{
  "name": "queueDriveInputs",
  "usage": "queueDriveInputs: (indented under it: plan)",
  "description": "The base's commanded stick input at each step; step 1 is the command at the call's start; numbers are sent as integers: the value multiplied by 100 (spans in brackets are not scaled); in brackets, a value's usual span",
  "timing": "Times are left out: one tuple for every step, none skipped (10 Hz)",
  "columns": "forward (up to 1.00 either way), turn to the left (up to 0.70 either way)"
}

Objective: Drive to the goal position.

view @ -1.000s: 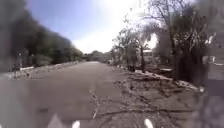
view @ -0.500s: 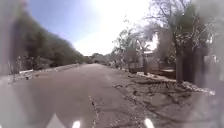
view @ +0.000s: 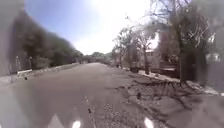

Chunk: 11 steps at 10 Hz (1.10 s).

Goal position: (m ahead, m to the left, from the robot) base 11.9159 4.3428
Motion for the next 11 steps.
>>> queueDriveInputs:
  plan:
    - [50,41]
    - [50,20]
    - [50,0]
    - [50,0]
    - [50,0]
    - [50,0]
    - [50,0]
    - [50,0]
    - [50,0]
    - [50,0]
    - [50,0]
